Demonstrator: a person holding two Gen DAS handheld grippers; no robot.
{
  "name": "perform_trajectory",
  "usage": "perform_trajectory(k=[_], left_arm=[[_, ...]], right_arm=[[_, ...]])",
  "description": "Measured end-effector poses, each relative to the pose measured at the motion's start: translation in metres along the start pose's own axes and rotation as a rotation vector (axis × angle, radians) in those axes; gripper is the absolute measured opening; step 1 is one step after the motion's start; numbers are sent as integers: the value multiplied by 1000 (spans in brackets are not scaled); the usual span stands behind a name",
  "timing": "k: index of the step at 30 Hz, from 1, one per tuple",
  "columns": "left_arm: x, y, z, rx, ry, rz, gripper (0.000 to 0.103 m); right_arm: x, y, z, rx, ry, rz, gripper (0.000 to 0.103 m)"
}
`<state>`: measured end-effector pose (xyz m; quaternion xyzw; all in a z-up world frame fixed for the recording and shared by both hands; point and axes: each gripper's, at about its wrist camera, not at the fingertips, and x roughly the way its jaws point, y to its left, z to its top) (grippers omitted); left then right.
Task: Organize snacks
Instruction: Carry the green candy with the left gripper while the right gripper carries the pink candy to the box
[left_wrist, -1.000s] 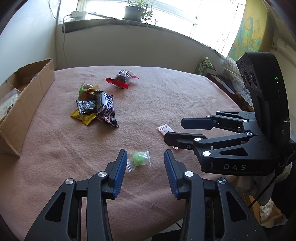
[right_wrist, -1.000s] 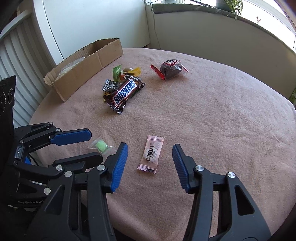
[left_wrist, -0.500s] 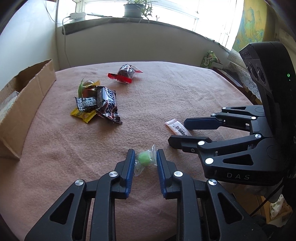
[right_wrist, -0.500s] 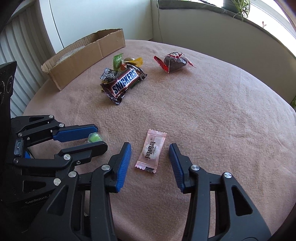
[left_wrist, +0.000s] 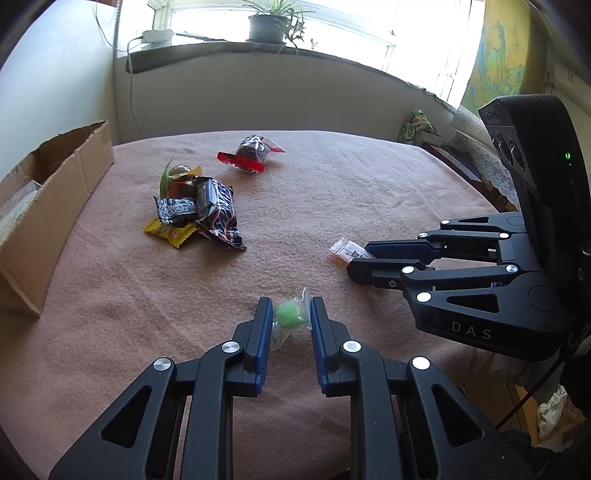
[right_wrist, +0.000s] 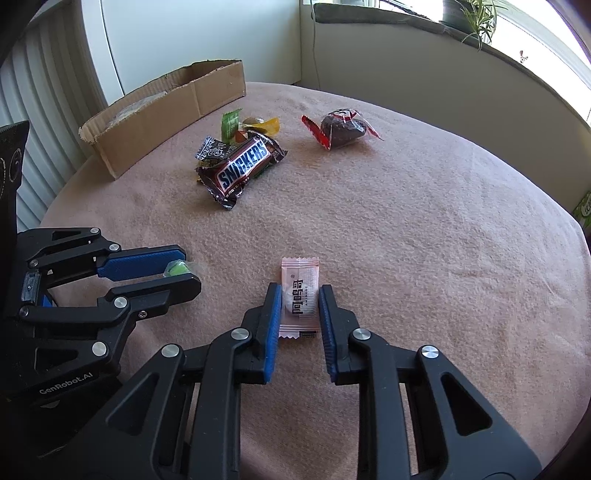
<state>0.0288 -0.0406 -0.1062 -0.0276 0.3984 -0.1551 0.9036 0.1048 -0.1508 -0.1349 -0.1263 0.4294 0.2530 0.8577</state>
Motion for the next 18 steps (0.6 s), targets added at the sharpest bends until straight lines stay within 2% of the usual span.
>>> perform_trajectory(k=[9, 18], left_arm=[[-15, 9, 9, -29, -37, -15, 18], [-41, 40, 27, -86, -110, 2, 18]], right_arm=[[-20, 1, 8, 8, -48, -8, 21], [-32, 18, 47, -29, -110, 6, 21]])
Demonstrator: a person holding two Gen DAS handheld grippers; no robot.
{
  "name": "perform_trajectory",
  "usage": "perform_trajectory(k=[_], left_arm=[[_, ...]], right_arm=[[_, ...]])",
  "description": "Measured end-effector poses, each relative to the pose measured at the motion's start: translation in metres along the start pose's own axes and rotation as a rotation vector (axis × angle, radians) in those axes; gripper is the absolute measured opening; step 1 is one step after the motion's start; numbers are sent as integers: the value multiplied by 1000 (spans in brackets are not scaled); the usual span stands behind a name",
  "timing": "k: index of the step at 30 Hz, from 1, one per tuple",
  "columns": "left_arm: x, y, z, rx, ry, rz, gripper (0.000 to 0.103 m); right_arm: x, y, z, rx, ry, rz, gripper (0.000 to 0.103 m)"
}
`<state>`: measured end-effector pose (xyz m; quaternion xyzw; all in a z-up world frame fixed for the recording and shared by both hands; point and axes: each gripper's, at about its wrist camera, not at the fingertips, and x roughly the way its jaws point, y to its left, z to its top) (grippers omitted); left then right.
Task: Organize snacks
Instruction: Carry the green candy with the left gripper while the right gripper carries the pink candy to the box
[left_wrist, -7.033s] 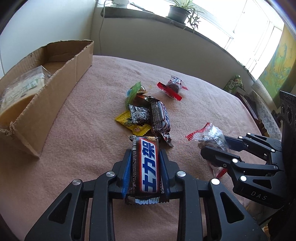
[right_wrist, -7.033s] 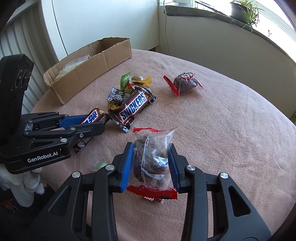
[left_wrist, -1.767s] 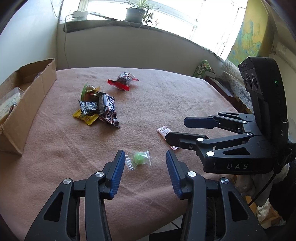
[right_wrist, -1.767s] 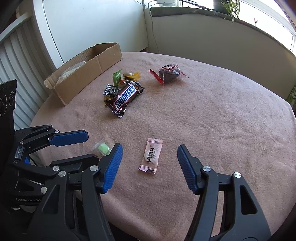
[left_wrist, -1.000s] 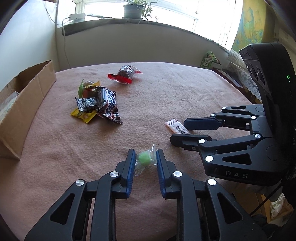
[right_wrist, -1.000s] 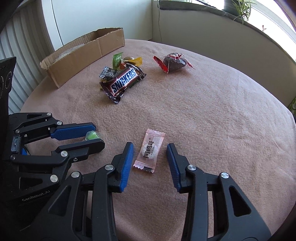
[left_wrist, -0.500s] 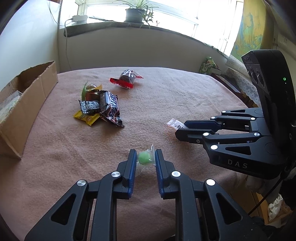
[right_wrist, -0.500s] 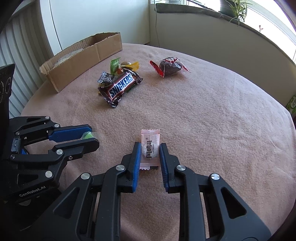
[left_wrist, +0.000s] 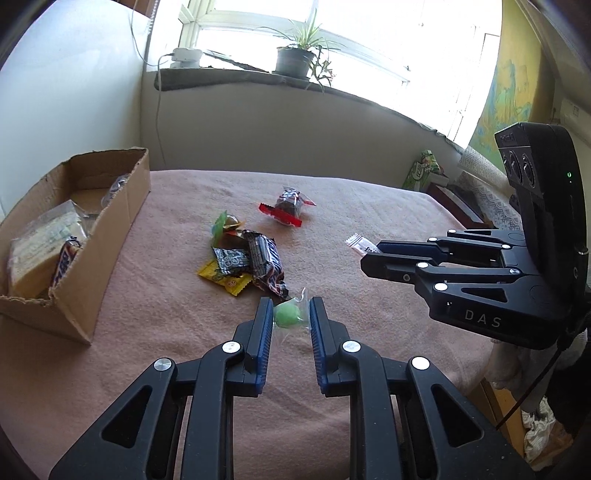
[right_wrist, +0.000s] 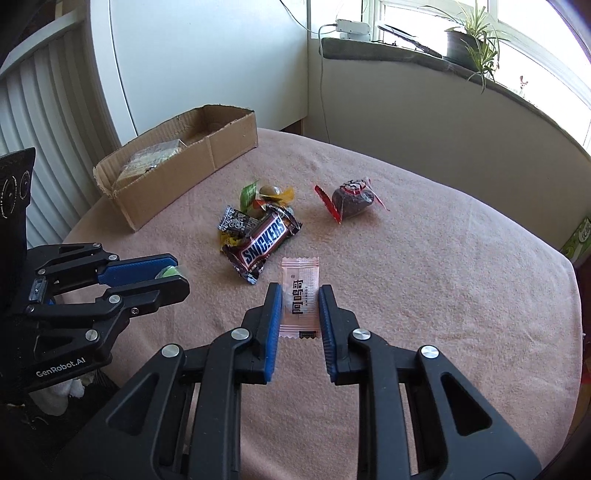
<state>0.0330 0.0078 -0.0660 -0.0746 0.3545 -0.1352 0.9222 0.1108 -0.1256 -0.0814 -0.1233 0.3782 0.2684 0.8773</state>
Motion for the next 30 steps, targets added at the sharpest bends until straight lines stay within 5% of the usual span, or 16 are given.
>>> perform_trajectory(k=[30], left_arm=[[-47, 138, 48, -121, -150, 227, 18]], right_arm=[[57, 98, 141, -139, -88, 176, 21]])
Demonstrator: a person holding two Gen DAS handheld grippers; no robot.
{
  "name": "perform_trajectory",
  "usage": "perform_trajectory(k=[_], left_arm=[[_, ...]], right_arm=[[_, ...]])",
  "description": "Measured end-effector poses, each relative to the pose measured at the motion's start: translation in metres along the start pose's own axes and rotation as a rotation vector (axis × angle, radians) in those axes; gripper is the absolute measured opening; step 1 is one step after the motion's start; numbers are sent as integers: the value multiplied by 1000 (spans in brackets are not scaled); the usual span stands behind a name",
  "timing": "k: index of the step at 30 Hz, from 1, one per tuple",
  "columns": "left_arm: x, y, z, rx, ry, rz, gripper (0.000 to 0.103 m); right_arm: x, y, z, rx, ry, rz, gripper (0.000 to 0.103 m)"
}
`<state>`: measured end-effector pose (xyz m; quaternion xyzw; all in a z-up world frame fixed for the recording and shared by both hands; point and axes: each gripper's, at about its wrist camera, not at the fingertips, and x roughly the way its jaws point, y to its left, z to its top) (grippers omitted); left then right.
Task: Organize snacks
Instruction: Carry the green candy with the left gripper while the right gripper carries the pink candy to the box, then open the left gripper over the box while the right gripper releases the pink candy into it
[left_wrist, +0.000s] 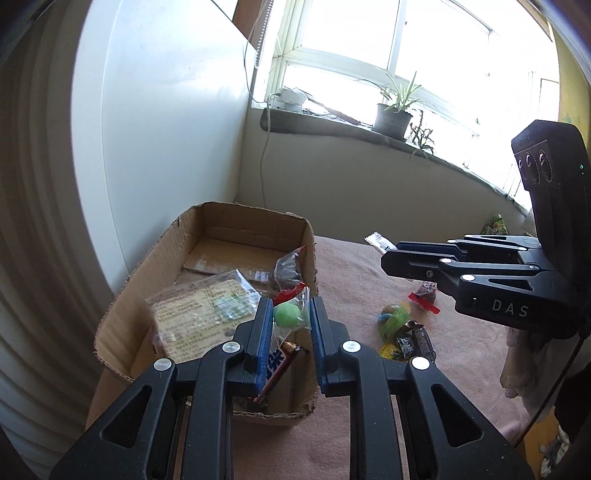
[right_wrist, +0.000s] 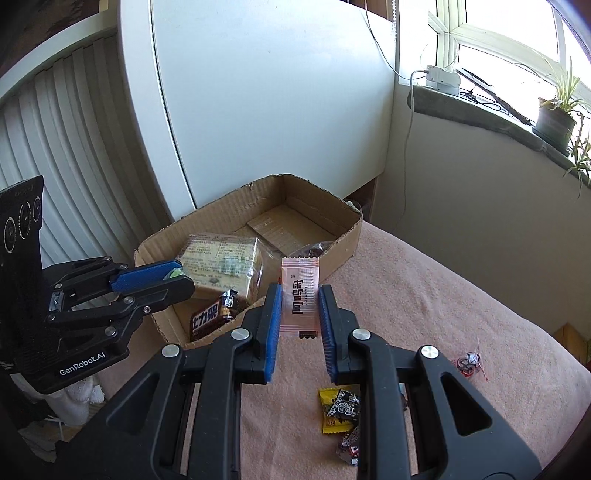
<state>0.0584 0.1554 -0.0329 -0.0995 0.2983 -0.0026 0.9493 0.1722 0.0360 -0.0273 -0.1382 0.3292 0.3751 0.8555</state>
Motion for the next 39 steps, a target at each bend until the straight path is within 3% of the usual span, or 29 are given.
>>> perform_trajectory(k=[8, 21, 35, 36, 39], left_arm=[[14, 29, 15, -33, 9, 33, 18], [28, 46, 24, -46, 22, 62, 19], [30, 49, 26, -50, 30, 79, 21], [30, 49, 26, -52, 30, 82, 24], [28, 51, 26, -58, 24, 88, 40]], right_arm=[[41, 14, 33, -15, 7, 40, 21], [96, 21, 52, -25, 64, 84, 21], [108, 16, 54, -16, 74, 89, 21], [108, 17, 55, -17, 74, 85, 24], [107, 17, 55, -18, 67, 78, 55]])
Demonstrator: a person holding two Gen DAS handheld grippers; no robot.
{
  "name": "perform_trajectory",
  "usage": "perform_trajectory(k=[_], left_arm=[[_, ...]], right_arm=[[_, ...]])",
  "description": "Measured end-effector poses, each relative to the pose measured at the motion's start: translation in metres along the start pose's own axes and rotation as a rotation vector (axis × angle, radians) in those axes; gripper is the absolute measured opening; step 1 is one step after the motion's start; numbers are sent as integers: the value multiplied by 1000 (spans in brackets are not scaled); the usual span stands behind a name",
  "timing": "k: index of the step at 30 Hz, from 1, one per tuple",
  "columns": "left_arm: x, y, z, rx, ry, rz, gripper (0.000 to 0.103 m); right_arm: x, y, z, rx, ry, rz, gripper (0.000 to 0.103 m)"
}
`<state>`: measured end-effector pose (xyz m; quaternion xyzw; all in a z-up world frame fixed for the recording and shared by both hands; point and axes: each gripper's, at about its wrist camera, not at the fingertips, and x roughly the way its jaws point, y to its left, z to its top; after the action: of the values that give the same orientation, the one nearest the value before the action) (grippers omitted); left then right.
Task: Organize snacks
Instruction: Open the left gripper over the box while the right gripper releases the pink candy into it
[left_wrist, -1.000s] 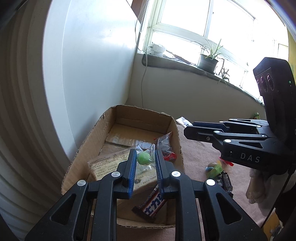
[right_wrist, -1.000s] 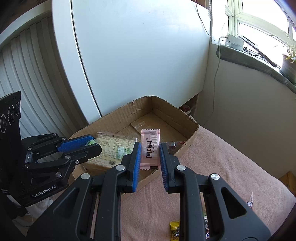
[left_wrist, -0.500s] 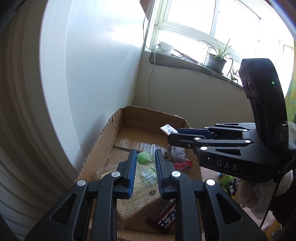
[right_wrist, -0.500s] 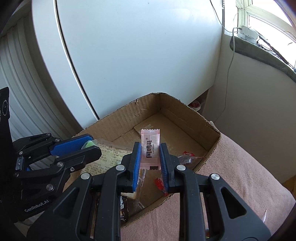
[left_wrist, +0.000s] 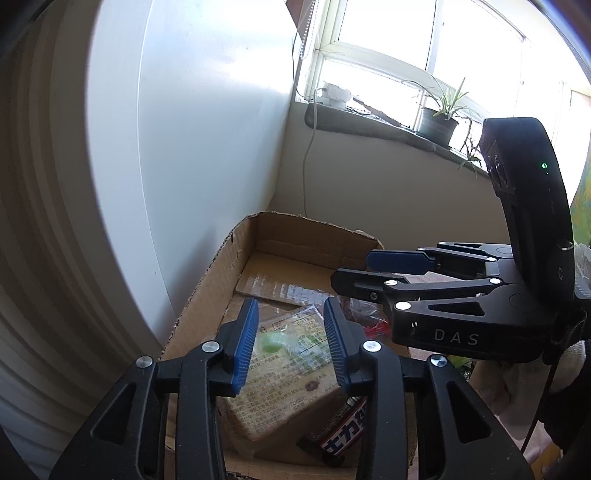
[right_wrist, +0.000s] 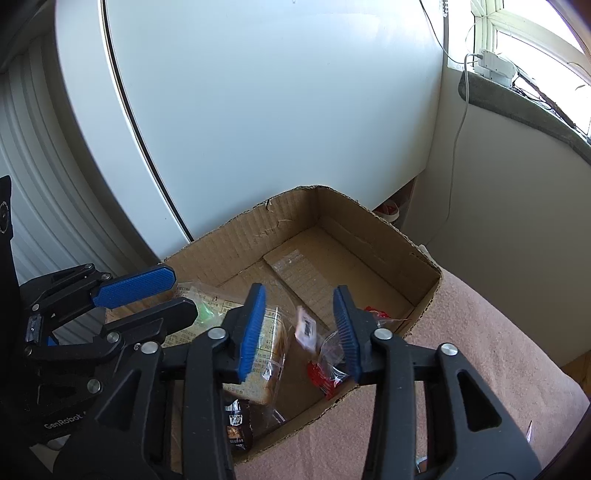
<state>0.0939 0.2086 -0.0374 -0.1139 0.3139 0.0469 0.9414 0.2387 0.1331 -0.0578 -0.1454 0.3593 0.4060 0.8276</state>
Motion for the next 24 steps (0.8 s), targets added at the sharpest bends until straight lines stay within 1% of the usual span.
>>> perform_trajectory(k=[1, 2, 3, 4, 5, 7, 8, 10, 11, 12, 16, 17, 18, 19, 24], left_arm=[[-1, 0, 0, 0, -2, 3, 40], [-1, 1, 0, 1, -2, 8, 41], [-1, 1, 0, 3, -2, 14, 43], [-2, 1, 0, 5, -2, 17, 48], [-2, 1, -1, 7, -3, 18, 50], [-3, 0, -1, 13, -2, 21, 51], [-3, 0, -1, 14, -4, 24, 51], [-4, -2, -2, 17, -4, 33, 55], [-4, -3, -2, 21, -5, 38, 63], [-5, -4, -2, 27, -6, 44, 67], [-6, -5, -3, 32, -5, 60, 68], [-6, -5, -3, 31, -2, 67, 70], [-6, -6, -3, 30, 2, 75, 75], [-6, -6, -3, 30, 5, 86, 78], [-8, -10, -5, 31, 15, 106, 78]], right_arm=[[-2, 0, 0, 0, -9, -7, 60], [-3, -1, 0, 2, -17, -14, 61], [-5, -1, 1, 6, -20, -20, 61], [-5, -3, 1, 10, -22, -25, 65], [-6, -4, 1, 13, -24, -31, 68], [-8, -5, 1, 18, -30, -34, 79], [-9, -5, 1, 19, -30, -32, 81], [-9, -6, 1, 21, -28, -39, 82], [-10, -6, 0, 21, -26, -44, 82], [-10, -6, 0, 21, -25, -49, 82], [-16, -9, -2, 34, -32, -64, 82], [-17, -10, -2, 39, -34, -66, 82], [-20, -12, -3, 43, -36, -65, 82], [-22, -12, -3, 45, -39, -67, 82], [-39, -19, -9, 53, -54, -84, 82]])
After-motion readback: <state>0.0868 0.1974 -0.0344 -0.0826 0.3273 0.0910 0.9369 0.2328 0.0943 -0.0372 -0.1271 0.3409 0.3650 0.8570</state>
